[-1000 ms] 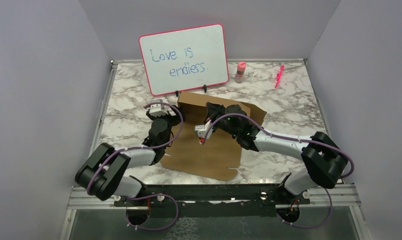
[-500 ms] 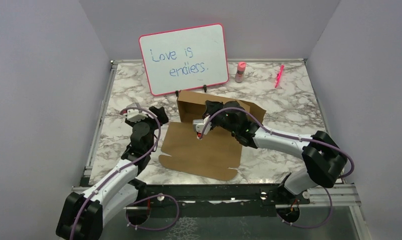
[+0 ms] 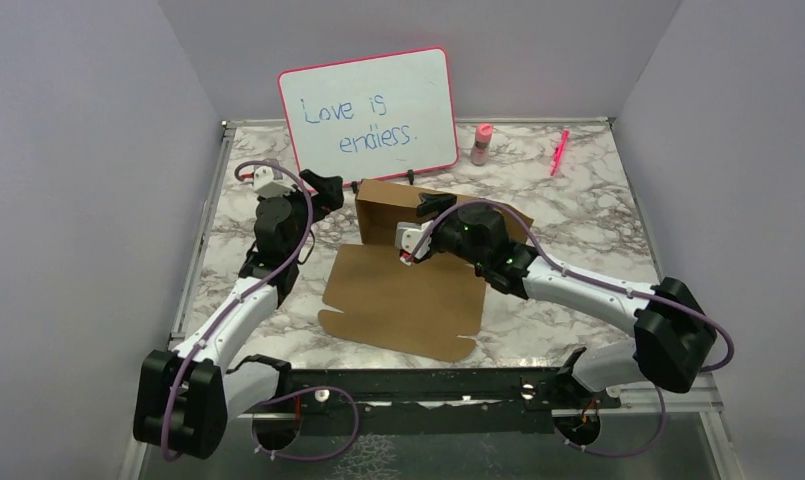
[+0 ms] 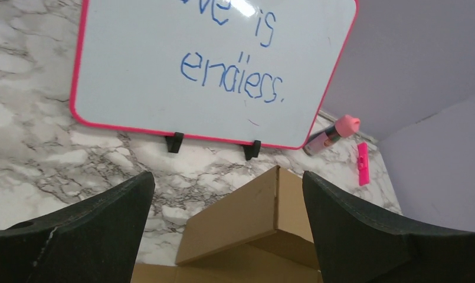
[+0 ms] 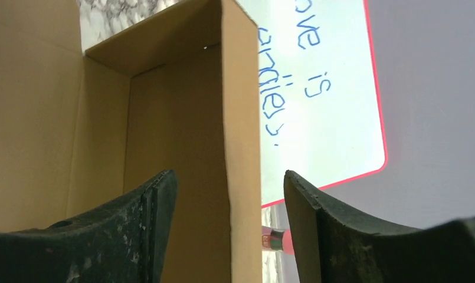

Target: Fold the paper box

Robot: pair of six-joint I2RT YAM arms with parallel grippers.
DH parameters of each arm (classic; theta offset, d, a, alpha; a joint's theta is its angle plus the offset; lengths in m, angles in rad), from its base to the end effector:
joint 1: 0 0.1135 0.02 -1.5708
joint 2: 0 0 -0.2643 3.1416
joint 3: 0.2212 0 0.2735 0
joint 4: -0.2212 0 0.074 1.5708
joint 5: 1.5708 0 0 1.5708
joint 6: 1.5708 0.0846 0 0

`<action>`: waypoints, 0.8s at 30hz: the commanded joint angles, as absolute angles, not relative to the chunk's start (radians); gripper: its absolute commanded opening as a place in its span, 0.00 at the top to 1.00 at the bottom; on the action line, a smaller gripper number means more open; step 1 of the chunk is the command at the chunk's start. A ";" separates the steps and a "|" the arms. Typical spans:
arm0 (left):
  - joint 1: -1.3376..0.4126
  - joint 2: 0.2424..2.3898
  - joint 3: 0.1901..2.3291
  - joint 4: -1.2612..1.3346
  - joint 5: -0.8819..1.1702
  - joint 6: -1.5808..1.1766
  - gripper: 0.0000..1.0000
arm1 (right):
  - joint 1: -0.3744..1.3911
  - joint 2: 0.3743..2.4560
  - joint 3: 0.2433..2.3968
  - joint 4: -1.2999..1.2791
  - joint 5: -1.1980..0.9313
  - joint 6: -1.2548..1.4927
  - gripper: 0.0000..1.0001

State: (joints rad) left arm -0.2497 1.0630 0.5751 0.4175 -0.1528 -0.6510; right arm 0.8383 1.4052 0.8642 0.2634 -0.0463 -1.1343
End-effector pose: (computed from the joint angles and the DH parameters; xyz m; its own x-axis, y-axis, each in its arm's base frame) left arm 0.3060 -0.0648 0.2613 -0.1131 -0.5892 -0.8000 0.0360 0.8022 -0.5960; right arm 0.2569 0.2915 0.2448 0.6226 -0.6615 -0.4181 -0.4927 0.0838 -0.8662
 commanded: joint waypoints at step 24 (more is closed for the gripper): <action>-0.241 1.329 0.771 0.341 0.224 -0.614 0.06 | 0.803 1.137 1.018 -0.270 0.486 0.398 0.00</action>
